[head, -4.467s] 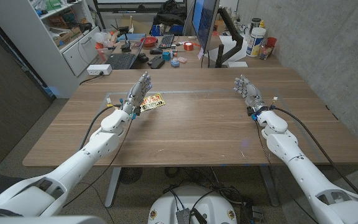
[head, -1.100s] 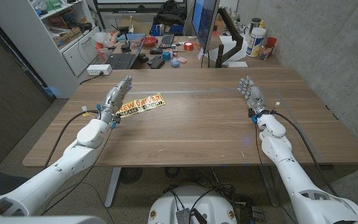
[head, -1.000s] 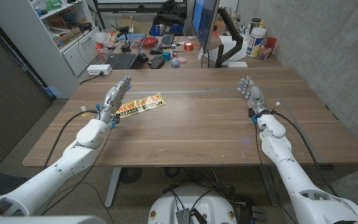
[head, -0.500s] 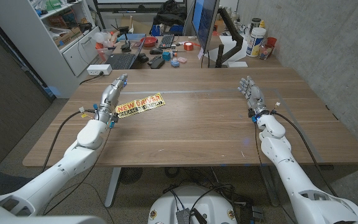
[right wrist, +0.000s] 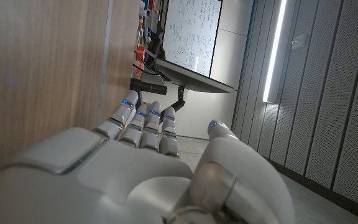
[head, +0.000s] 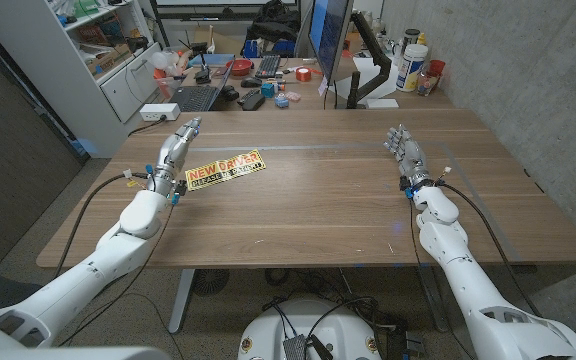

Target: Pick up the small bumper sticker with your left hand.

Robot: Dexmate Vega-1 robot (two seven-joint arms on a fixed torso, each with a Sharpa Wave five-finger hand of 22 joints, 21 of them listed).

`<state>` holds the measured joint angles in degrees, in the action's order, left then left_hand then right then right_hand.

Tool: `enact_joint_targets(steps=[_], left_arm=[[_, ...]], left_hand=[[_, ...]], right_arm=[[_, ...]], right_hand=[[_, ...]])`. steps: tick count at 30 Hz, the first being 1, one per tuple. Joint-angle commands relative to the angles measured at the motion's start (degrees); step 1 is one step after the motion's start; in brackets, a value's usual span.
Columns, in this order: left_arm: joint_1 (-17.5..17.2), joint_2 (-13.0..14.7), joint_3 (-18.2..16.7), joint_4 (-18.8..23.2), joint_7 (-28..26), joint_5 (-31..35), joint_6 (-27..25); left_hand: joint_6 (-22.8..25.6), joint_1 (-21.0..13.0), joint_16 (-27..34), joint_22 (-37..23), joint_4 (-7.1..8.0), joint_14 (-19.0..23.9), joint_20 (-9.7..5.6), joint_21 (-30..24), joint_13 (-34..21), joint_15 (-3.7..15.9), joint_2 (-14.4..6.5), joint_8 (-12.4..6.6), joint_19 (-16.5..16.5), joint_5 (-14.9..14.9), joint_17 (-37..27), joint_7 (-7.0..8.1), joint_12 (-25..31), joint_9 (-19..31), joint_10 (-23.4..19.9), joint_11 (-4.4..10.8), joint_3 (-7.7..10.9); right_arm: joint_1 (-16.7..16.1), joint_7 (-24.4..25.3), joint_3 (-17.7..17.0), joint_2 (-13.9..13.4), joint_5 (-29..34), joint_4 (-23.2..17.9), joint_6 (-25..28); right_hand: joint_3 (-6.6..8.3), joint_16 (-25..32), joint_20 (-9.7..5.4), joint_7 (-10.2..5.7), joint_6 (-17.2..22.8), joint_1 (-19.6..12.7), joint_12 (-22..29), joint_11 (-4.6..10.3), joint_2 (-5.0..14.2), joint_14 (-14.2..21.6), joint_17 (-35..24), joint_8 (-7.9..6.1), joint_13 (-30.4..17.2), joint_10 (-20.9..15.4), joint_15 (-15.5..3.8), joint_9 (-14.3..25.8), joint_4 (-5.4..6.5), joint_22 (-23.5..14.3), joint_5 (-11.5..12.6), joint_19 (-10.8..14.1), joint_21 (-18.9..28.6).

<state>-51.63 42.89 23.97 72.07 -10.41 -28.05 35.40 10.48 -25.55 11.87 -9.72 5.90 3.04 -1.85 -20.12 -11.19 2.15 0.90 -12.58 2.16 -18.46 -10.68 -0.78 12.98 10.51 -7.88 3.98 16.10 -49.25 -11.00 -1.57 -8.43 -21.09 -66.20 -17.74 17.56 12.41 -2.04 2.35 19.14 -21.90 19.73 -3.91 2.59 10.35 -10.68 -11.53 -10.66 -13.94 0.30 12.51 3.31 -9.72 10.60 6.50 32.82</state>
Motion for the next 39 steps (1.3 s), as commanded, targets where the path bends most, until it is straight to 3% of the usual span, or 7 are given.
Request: enact_joint_targets(steps=[1, 12, 39], left_arm=[[0.10, 1.80, -0.03, 0.45, -2.32, 2.86, -1.06], [-0.20, 3.91, 0.09, 1.70, -5.30, 6.93, -2.74], [-0.48, 9.20, 1.15, 7.39, -12.90, 20.41, -9.26]], left_hand=[[0.64, -0.54, 0.16, -0.26, -0.42, 0.63, -2.04, 0.25, 0.05, 0.57, -0.09, -0.39, -0.20, -0.61, 0.07, 0.04, 0.10, 0.33, -0.65, 0.09, 0.08], [1.18, -0.96, 0.15, -0.27, -0.62, 1.09, -1.98, 0.50, 0.06, 0.73, -0.27, -0.45, -0.48, -0.81, 0.08, 0.09, 0.10, 0.34, -1.06, 0.23, 0.15], [1.71, -5.42, -0.25, -0.26, -2.81, 1.90, -1.77, 1.67, 0.08, 1.50, -2.87, -0.14, -1.01, -1.60, 0.20, 0.92, -0.27, 0.35, -1.71, 1.24, 2.30]], right_arm=[[0.35, 0.20, -0.08, 0.67, -0.04, 1.25, -0.36], [0.78, -0.10, -0.05, 0.94, 0.25, 1.85, -0.55], [0.45, -0.39, -0.40, 1.03, 0.00, 1.35, -0.54]], right_hand=[[0.17, -0.08, -0.57, -0.04, 0.54, 0.21, -0.05, 0.19, 0.40, 0.42, -0.06, -0.12, -0.05, -0.47, -0.07, 0.05, -0.36, -0.25, 0.18, 0.50, -0.40], [0.15, -0.15, -0.53, -0.07, 0.62, 0.26, -0.19, 0.21, 0.46, 0.49, -0.06, -0.13, -0.04, -0.62, -0.08, -0.09, -0.43, -0.25, 0.18, 0.57, -0.62], [0.06, -0.34, -0.49, -0.06, 0.63, 0.39, -0.67, 0.26, 0.53, 0.67, -0.04, -0.09, -0.02, -0.81, -0.16, -0.46, -0.65, -0.28, 0.19, 0.86, -1.27]])
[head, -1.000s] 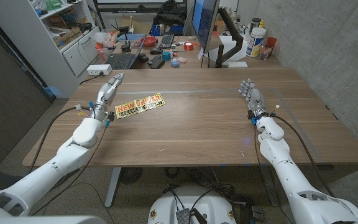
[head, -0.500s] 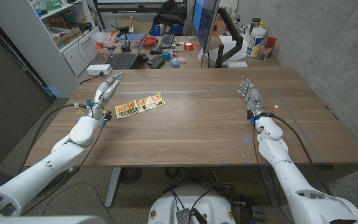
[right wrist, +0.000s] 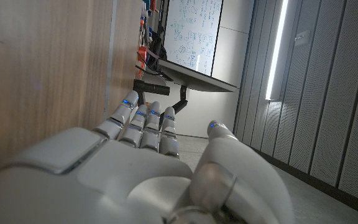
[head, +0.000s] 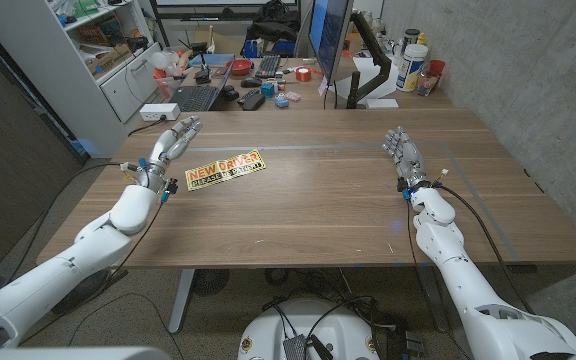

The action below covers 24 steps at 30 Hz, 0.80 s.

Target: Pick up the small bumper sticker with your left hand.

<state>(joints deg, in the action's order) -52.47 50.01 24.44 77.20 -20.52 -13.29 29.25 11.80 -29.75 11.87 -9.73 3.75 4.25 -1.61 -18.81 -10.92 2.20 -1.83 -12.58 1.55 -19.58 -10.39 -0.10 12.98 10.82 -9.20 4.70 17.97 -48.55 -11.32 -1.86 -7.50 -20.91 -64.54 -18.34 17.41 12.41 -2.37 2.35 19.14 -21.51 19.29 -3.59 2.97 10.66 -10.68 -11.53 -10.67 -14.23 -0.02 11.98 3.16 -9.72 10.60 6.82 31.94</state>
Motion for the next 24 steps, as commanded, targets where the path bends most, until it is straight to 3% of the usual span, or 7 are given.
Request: enact_joint_targets(steps=[1, 24], left_arm=[[0.42, 2.25, 0.76, 2.44, -2.88, 6.03, -3.41], [2.48, 4.93, 3.14, 5.07, -4.81, 14.17, -8.52]], left_hand=[[0.39, -1.41, -0.26, -0.26, -0.77, 0.74, -2.05, 0.40, -0.20, 1.47, -0.21, -0.12, -0.45, -0.50, -0.08, 0.27, -0.29, 0.05, -0.42, 0.58, 0.51], [0.45, -3.93, -0.50, -0.27, -2.35, 1.04, -1.92, 1.08, -0.21, 1.75, -0.66, 0.14, -0.88, -0.58, -0.05, 0.75, -0.52, 0.06, -0.67, 0.90, 1.36]], right_arm=[[-0.26, -0.08, -0.12, 0.09, -0.18, -0.29, 0.04], [-0.03, -0.23, -0.66, 0.34, -0.29, 0.88, -0.43]], right_hand=[[0.20, -0.35, -0.14, -0.07, 0.67, 0.01, -0.24, -0.09, 0.15, 0.37, -0.03, -0.11, -0.01, -0.57, 0.15, 0.06, -0.50, -0.28, 0.19, 0.55, -0.40], [0.14, -0.52, -0.16, -0.04, 0.71, 0.13, -0.59, -0.06, 0.24, 0.40, -0.03, -0.09, -0.01, -0.83, 0.11, -0.17, -0.67, -0.30, 0.20, 0.78, -0.93]])
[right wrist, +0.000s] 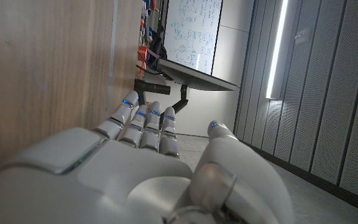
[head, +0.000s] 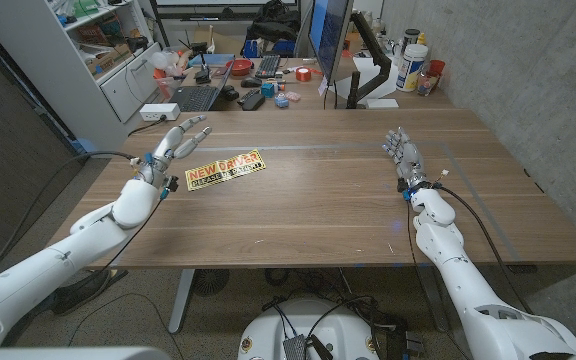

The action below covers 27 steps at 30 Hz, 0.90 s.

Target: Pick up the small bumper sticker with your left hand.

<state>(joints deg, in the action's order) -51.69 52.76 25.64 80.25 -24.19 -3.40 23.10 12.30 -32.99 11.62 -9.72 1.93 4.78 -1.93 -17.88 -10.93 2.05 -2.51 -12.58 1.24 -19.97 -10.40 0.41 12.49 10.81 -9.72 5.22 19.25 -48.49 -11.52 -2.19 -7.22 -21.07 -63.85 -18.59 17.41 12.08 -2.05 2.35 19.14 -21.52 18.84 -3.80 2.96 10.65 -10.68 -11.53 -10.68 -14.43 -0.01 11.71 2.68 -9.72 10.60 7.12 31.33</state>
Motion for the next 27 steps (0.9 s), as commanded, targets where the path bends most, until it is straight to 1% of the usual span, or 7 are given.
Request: enact_joint_targets(steps=[1, 12, 17, 22, 27], left_arm=[[1.75, 2.40, 2.00, 2.20, -1.08, 4.51, -2.59], [1.45, 4.55, 2.22, 3.15, -1.80, 6.63, -3.95], [0.83, 6.06, 2.06, 3.99, -2.33, 7.74, -5.07], [0.48, 6.99, 1.83, 4.52, -2.84, 8.23, -5.84], [0.47, 7.82, 1.90, 5.05, -3.11, 9.30, -6.83]], left_hand=[[-0.10, -0.75, -0.24, -0.27, -0.57, 0.54, -1.60, 0.16, -0.20, 1.95, 0.02, 0.16, -0.60, -0.18, -0.04, 0.30, -0.02, 0.07, -0.17, 0.39, 0.09], [-0.31, -1.45, -0.32, -0.29, -1.06, 0.61, -1.50, 0.35, -0.22, 1.95, 0.12, 0.32, -0.91, -0.16, -0.06, 0.45, -0.15, 0.09, -0.11, 0.47, 0.21], [-0.43, -1.65, -0.35, -0.29, -1.20, 0.60, -1.44, 0.43, -0.22, 2.03, 0.16, 0.40, -0.97, -0.16, -0.07, 0.47, -0.18, 0.09, -0.10, 0.51, 0.24], [-0.66, -2.08, -0.37, -0.30, -1.51, 0.67, -1.40, 0.57, -0.24, 1.96, 0.24, 0.52, -1.10, -0.16, -0.08, 0.61, -0.30, 0.10, 0.09, 0.74, 0.30], [-0.98, -2.59, -0.40, -0.30, -1.87, 0.70, -1.40, 0.71, -0.25, 1.92, 0.29, 0.65, -1.20, -0.17, -0.08, 0.67, -0.44, 0.11, 0.33, 0.66, 0.42]], right_arm=[[-0.14, 0.06, -0.37, 0.06, -0.11, 0.12, -0.18], [-0.63, 1.01, -0.53, 0.08, 0.04, -0.71, 0.11], [-0.34, 1.10, -0.39, 0.37, 0.08, -0.20, -0.08], [-0.09, 1.15, -0.29, 0.62, 0.14, 0.22, -0.19], [-0.03, 1.23, -0.21, 0.79, 0.25, 0.42, -0.20]], right_hand=[[0.13, -0.20, -0.49, -0.08, 0.69, 0.14, -0.16, 0.16, 0.25, 0.41, -0.03, -0.09, 0.00, -0.64, 0.10, 0.08, -0.19, -0.30, 0.20, 0.52, -0.33], [0.11, -0.22, -0.40, -0.07, 0.72, 0.18, -0.30, 0.16, 0.29, 0.58, -0.02, -0.09, -0.01, -0.82, 0.07, -0.01, -0.28, -0.31, 0.21, 0.61, -0.59], [0.09, -0.20, -0.40, -0.02, 0.80, 0.23, -0.37, 0.16, 0.32, 0.69, -0.03, -0.11, -0.01, -0.87, 0.07, -0.04, -0.30, -0.31, 0.21, 0.70, -0.69], [0.07, -0.21, -0.38, -0.07, 0.86, 0.27, -0.45, 0.15, 0.35, 0.74, -0.04, -0.13, -0.01, -0.89, 0.08, -0.07, -0.32, -0.32, 0.21, 0.76, -0.78], [0.06, -0.24, -0.35, -0.07, 0.80, 0.31, -0.52, 0.14, 0.38, 0.76, -0.04, -0.10, -0.02, -0.94, 0.12, -0.10, -0.34, -0.32, 0.21, 0.82, -0.89]])
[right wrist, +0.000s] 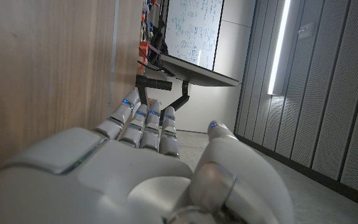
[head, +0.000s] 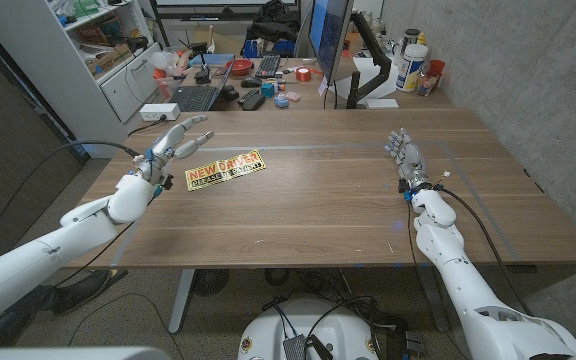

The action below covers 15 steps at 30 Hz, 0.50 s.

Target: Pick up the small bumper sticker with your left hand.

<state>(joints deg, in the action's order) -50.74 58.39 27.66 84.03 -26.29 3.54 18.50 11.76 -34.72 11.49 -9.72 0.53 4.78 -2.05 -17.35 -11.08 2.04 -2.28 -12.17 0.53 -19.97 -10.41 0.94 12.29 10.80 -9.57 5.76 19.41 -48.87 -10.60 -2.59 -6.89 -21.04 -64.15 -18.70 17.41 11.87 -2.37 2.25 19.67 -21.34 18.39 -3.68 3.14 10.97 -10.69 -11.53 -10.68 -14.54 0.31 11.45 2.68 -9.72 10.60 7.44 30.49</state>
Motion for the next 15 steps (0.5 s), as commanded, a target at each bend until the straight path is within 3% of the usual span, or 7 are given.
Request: enact_joint_targets(steps=[1, 15], left_arm=[[-0.41, 2.30, -0.07, 1.33, -0.97, 2.56, -2.45], [2.26, 4.06, 1.95, 2.63, 0.42, 8.34, -5.84]], left_hand=[[-0.59, -1.06, -0.30, -0.29, -0.62, 0.68, -1.28, 0.23, -0.10, 1.93, 0.08, 0.31, -0.52, -0.18, -0.07, 0.20, -0.26, 0.13, 0.19, 0.26, 0.31], [-1.74, -3.42, -0.48, -0.28, -2.41, 0.58, -1.03, 0.84, -0.19, 2.43, 0.76, 0.63, -0.72, -0.19, -0.03, 0.49, -0.36, 0.18, 0.23, 0.90, 0.67]], right_arm=[[0.34, 0.32, 0.19, 0.49, 0.23, 0.74, -0.09], [-0.23, 0.96, 0.25, 0.49, 0.51, -0.34, 0.08]], right_hand=[[0.05, -0.03, -0.03, -0.01, 0.28, 0.14, -0.12, 0.10, 0.20, 0.45, -0.04, -0.10, -0.02, -0.80, -0.18, 0.16, -0.35, -0.32, 0.21, 0.52, -0.09], [0.01, -0.07, 0.03, 0.00, 0.26, 0.22, -0.26, 0.10, 0.24, 0.53, -0.04, -0.08, -0.02, -0.92, -0.20, 0.10, -0.42, -0.33, 0.20, 0.63, -0.33]])
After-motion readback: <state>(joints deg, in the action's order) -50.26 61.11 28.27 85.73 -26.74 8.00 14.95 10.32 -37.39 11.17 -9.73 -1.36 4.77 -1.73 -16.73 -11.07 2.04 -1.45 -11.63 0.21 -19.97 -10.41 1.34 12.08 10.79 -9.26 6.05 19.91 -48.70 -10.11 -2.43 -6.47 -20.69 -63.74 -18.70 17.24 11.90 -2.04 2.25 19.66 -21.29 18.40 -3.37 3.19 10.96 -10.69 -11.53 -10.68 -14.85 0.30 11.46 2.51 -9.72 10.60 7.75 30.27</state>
